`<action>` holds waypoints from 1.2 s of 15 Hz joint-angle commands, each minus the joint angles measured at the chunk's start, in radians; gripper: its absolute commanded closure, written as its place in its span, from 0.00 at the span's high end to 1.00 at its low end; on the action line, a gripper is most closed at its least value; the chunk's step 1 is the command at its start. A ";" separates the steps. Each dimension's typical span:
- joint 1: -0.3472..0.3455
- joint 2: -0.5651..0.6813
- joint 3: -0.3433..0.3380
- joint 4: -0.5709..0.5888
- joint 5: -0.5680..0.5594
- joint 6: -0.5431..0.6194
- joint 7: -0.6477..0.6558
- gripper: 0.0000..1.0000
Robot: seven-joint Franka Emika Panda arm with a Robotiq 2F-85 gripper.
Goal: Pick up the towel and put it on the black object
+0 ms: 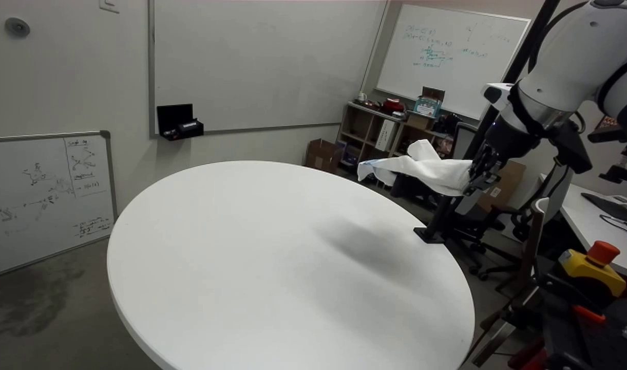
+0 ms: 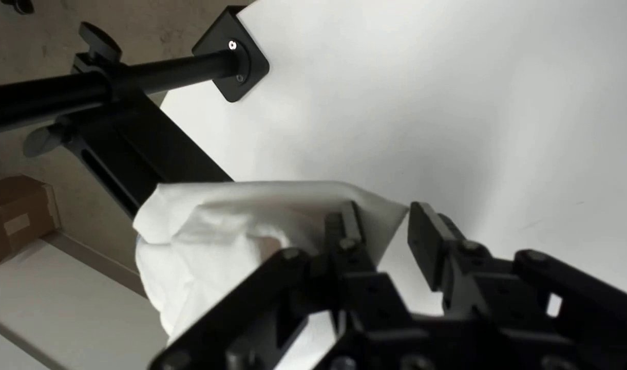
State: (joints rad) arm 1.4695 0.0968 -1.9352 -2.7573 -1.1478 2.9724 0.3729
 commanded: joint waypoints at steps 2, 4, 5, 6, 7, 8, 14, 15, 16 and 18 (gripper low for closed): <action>0.038 -0.039 -0.025 -0.001 0.092 -0.044 -0.117 0.73; 0.045 -0.037 -0.026 -0.002 0.131 -0.046 -0.151 0.88; 0.049 -0.035 -0.025 -0.002 0.150 -0.048 -0.168 0.95; 0.054 -0.034 -0.025 -0.002 0.166 -0.050 -0.184 0.99; 0.060 -0.035 -0.024 -0.002 0.182 -0.055 -0.201 1.00; 0.066 -0.035 -0.022 -0.002 0.196 -0.063 -0.218 1.00; 0.133 -0.069 0.010 -0.002 0.286 -0.202 -0.376 1.00; 0.144 -0.074 0.014 -0.001 0.304 -0.227 -0.408 1.00; 0.154 -0.085 0.019 0.000 0.322 -0.252 -0.444 1.00; 0.174 -0.092 0.026 0.001 0.358 -0.282 -0.503 1.00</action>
State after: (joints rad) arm 1.6144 0.0408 -1.9169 -2.7618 -0.8532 2.7493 -0.0279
